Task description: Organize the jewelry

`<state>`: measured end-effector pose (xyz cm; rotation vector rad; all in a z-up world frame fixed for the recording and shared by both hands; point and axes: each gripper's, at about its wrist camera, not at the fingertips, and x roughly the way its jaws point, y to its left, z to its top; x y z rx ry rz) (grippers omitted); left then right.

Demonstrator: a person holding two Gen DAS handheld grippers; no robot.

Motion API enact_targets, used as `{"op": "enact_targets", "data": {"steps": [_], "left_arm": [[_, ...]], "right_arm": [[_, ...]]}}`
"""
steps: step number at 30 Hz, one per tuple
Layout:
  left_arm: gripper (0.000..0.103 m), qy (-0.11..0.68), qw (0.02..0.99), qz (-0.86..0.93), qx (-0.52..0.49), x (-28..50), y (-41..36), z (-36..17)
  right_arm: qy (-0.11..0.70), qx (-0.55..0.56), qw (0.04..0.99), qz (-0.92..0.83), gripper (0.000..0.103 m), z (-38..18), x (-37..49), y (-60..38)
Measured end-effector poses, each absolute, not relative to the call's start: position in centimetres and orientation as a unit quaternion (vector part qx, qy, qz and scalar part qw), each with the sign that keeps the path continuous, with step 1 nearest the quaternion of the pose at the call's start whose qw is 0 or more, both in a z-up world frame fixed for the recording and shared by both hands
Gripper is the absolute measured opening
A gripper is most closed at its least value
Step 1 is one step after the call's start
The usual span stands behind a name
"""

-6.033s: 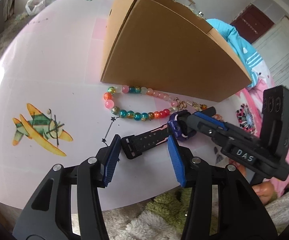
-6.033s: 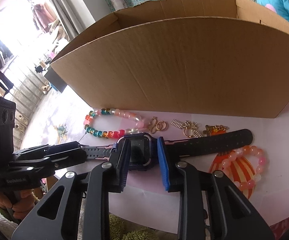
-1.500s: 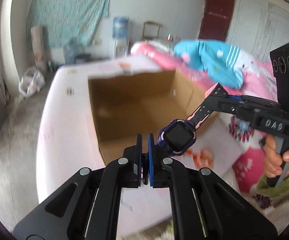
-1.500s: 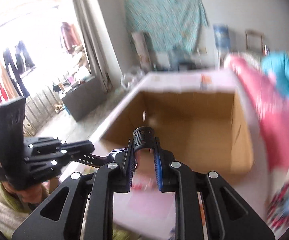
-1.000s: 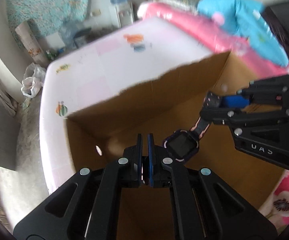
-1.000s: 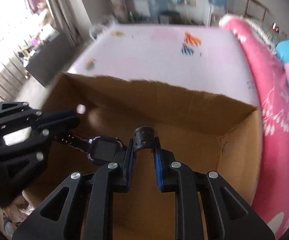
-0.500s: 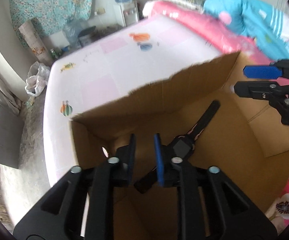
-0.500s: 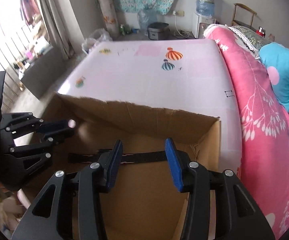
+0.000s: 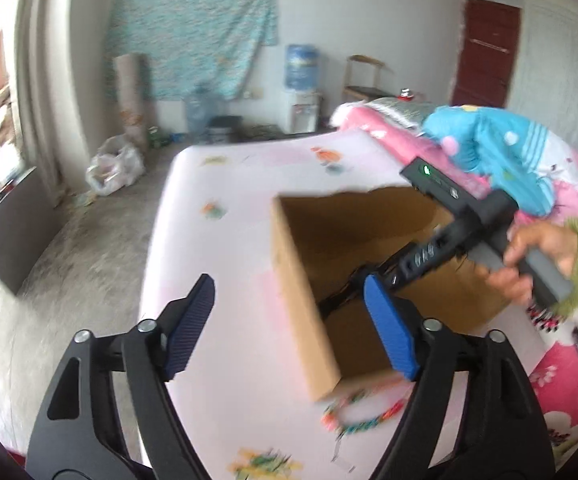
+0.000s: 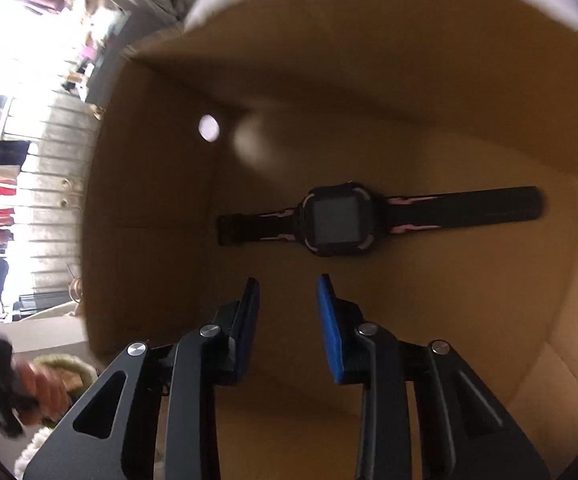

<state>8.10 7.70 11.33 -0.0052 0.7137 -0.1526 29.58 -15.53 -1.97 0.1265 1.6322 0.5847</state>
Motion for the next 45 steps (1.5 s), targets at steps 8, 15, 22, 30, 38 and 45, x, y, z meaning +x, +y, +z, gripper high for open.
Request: {"op": "enact_targets", "data": {"steps": [8,15,22,30,38,45], "left_arm": [[0.075,0.43,0.902,-0.003,-0.043,3.6,10.5,3.5],[0.075,0.463,0.882,-0.026,-0.084,2.2,8.7,1.0],[0.075,0.432,0.897,-0.054,-0.08,1.4,6.6,2.7],[0.075,0.424,0.901,-0.068,-0.064,2.7,4.8,2.9],[0.075,0.428,0.901,-0.058,-0.048,3.7,3.6,2.7],[0.075,0.428,0.901,-0.05,-0.044,5.4,3.2,2.9]], "right_arm": [[0.716,0.078,0.654,0.231,0.025,-3.9,32.1,-13.3],[0.701,0.072,0.674,0.223,0.028,-3.1,32.1,-13.1],[0.615,0.117,0.731,0.272,0.041,6.2,27.4,-17.8],[0.482,0.101,0.822,0.286,0.069,14.8,15.2,-24.8],[0.457,0.135,0.826,0.302,0.077,9.8,6.7,-27.8],[0.505,0.148,0.817,0.235,0.077,3.2,9.0,-27.6]]}}
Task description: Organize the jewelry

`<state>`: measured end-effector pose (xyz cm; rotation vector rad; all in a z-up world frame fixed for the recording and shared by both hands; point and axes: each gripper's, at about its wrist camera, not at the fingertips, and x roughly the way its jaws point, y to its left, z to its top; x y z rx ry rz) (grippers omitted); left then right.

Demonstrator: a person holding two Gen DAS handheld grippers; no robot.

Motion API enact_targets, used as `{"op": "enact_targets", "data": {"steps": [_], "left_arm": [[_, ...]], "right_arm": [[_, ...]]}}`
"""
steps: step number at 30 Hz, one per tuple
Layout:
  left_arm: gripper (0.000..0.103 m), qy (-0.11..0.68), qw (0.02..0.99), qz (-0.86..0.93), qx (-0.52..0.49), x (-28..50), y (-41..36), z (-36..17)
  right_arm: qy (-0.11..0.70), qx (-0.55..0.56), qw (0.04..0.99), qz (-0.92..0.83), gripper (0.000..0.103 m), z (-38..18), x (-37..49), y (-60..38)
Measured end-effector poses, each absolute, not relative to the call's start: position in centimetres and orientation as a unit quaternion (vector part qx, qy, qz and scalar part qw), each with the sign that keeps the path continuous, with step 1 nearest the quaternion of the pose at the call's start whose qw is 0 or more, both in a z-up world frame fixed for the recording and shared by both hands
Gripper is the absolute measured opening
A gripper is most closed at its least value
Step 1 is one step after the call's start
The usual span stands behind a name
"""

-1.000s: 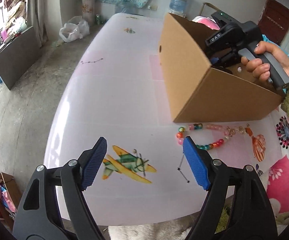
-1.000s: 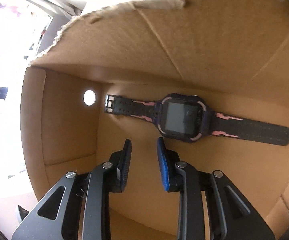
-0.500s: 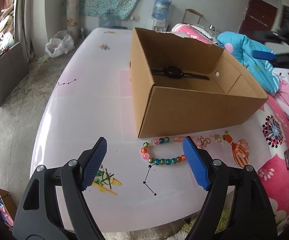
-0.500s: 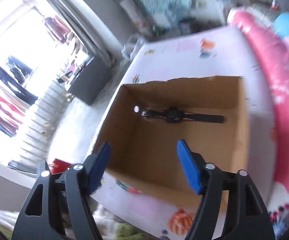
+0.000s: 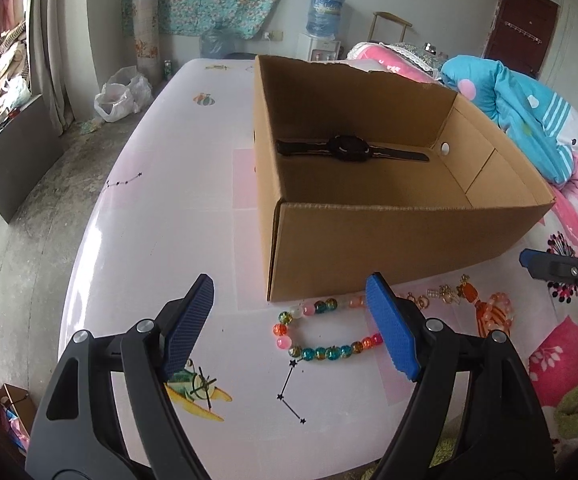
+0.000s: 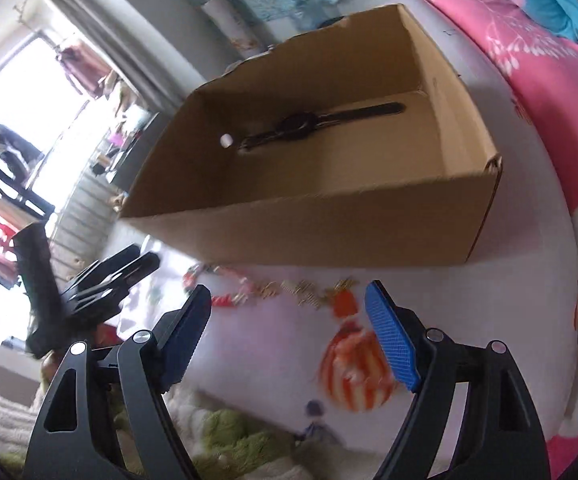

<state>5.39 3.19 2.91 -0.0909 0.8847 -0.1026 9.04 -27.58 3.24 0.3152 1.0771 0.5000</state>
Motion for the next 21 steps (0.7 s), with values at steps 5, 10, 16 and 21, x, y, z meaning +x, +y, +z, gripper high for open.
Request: {"op": "enact_targets", "data": {"steps": [5,10,16,21], "left_arm": [[0.075,0.417,0.908,-0.032,-0.027,6.4,2.8,3.4],[0.075,0.421,0.906,-0.036,-0.024,6.0,2.8,3.4],[0.078,0.46,0.887,-0.034,0.002,3.9,2.8,1.3],[0.078,0.488,0.873,-0.011,0.004,2.7,3.2,-0.5]], "right_arm": [[0.485,0.142,0.837,0.211,0.078,2.9,11.4,-28.0],[0.479,0.119,0.846,0.2,0.078,2.1,9.9,-28.0],[0.503,0.098,0.828,0.228,0.078,0.6,5.8,-25.3],[0.526,0.043,0.816,0.237,0.078,-0.9,3.4,-21.3]]}}
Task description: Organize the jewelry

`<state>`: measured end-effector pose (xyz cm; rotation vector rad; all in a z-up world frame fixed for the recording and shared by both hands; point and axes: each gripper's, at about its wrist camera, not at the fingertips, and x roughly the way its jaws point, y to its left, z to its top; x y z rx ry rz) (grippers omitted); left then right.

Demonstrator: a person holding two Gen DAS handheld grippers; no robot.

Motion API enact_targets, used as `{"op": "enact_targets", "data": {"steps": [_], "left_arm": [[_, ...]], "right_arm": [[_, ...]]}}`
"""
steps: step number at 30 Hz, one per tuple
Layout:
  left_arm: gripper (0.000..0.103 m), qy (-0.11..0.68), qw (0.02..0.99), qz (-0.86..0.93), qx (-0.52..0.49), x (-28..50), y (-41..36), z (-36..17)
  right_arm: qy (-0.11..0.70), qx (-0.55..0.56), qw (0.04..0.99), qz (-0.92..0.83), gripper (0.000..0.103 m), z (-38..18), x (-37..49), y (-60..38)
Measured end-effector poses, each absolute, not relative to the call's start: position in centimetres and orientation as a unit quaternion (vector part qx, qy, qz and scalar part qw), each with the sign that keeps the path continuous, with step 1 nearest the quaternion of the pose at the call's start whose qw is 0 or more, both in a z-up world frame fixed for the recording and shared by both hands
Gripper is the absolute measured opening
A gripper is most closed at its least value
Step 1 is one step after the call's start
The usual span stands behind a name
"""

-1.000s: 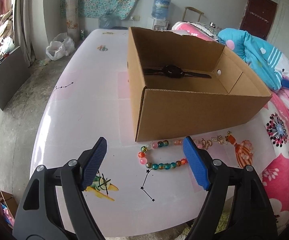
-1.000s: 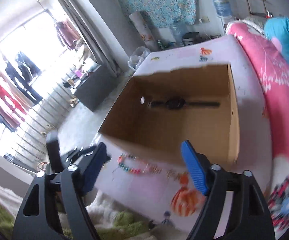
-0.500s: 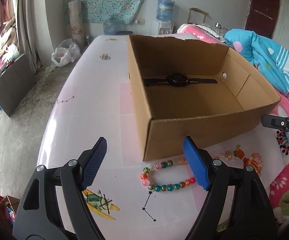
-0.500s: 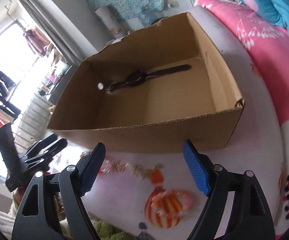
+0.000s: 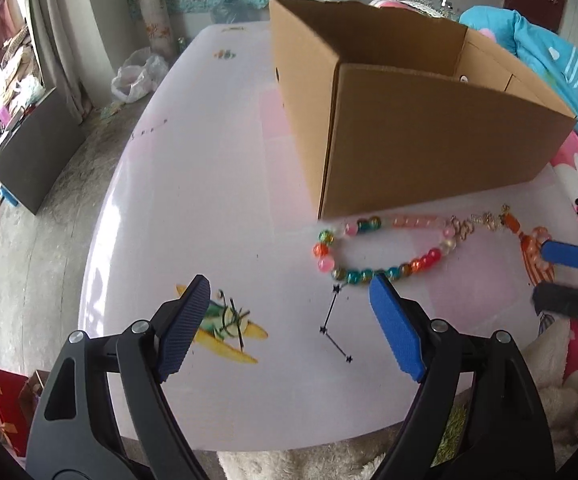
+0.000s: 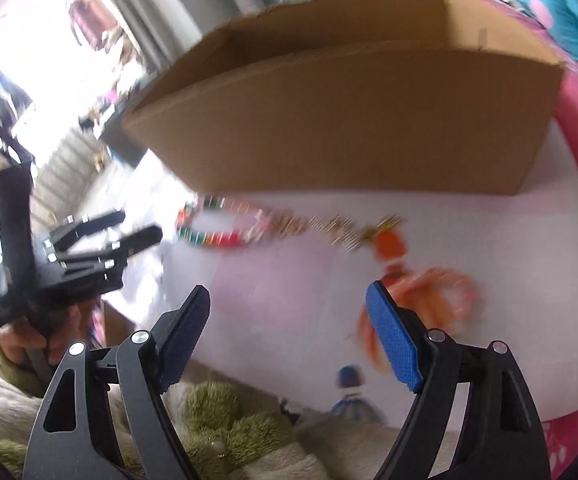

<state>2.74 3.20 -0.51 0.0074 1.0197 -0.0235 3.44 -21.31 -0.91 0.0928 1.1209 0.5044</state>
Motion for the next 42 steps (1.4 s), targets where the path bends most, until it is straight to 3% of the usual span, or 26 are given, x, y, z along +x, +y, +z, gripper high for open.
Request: {"op": "enact_targets", "data": {"steps": [6,12,16,36,39,40,41,42], "left_arm": [[0.082,0.509,0.861,0.001,0.01,3.1,3.7,-2.4],[0.095,0.507,0.862,0.004,0.015,3.2,4.6,-2.8],[0.095,0.503,0.864,-0.012,0.009,3.2,4.8,-2.9],[0.096,0.49,0.868,-0.063,0.048,4.1,5.3,-3.0],[0.093,0.469,0.879,-0.088,0.015,4.3,5.9,-2.0],[0.087,0.459,0.883,-0.098,-0.002,4.5,6.1,-1.5],[0.073,0.454,0.885,-0.102,-0.013,4.7,6.1,-1.1],[0.068,0.453,0.886,-0.103,-0.018,5.0,6.2,-0.9]], "right_arm": [[0.537,-0.013,0.808,0.243,0.078,-2.3,2.9,-17.2],[0.527,-0.077,0.818,0.218,0.083,-3.0,2.7,-15.2],[0.535,-0.093,0.813,0.21,0.096,-3.4,2.8,-14.4],[0.56,0.13,0.787,0.224,0.097,-2.6,5.2,-19.2],[0.55,0.151,0.786,0.237,0.093,-2.1,5.1,-18.7],[0.543,0.149,0.791,0.241,0.089,-1.7,5.2,-18.5],[0.538,0.146,0.794,0.241,0.087,-1.5,5.3,-18.4],[0.531,0.144,0.799,0.243,0.083,-1.2,5.4,-18.3]]}}
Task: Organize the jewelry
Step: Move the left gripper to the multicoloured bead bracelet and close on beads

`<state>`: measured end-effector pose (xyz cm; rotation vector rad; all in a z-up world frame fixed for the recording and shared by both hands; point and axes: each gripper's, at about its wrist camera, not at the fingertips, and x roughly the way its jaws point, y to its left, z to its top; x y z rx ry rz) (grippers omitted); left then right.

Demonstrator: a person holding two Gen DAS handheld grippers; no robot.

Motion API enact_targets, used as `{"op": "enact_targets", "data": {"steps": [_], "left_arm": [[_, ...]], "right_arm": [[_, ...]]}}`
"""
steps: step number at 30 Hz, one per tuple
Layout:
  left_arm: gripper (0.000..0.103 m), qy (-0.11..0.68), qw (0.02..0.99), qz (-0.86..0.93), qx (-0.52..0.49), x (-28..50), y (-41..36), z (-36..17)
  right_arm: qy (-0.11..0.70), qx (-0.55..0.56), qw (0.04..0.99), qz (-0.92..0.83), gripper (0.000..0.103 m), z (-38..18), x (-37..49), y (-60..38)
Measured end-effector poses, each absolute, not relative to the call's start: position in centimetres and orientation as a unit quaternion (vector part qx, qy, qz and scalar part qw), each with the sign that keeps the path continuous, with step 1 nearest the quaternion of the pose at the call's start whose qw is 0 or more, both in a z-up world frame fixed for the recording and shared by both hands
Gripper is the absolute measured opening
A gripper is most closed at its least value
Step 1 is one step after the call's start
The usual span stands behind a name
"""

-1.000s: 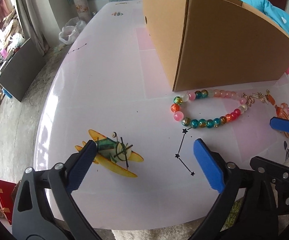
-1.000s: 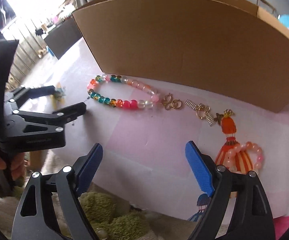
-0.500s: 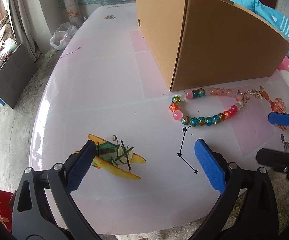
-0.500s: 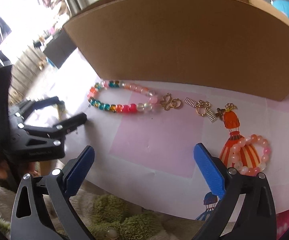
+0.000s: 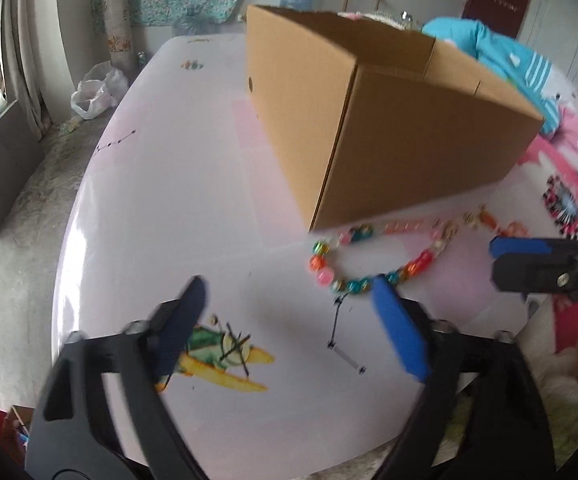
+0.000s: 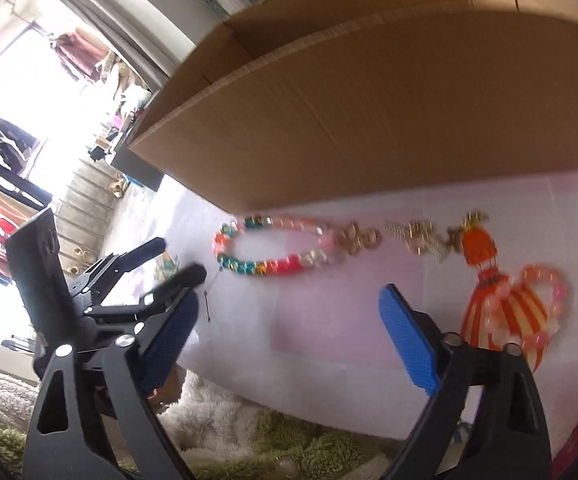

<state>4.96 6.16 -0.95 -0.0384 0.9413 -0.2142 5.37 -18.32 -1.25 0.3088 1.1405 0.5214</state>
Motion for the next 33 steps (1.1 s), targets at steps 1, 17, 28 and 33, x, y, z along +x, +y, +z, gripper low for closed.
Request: {"op": "enact_targets", "data": {"steps": [1,17,28,33], "left_arm": [[0.061,0.454,0.884,-0.105,-0.026,5.4,6.1,-0.8],[0.022,0.479,0.871,-0.103,0.047,5.4,4.1,-2.7],[0.022,0.482,0.869,-0.107,0.027,4.5,4.6,-2.5],[0.022,0.479,0.869,-0.118,0.041,4.6,4.2,-2.5]], "right_arm": [[0.526,0.144,0.801,0.246,0.081,-1.0,5.5,-18.3],[0.517,0.146,0.804,0.255,0.044,-0.4,5.6,-19.3],[0.521,0.119,0.799,0.276,0.03,-1.6,7.4,-16.4],[0.53,0.088,0.799,0.268,0.025,-2.2,8.5,-15.0]]}}
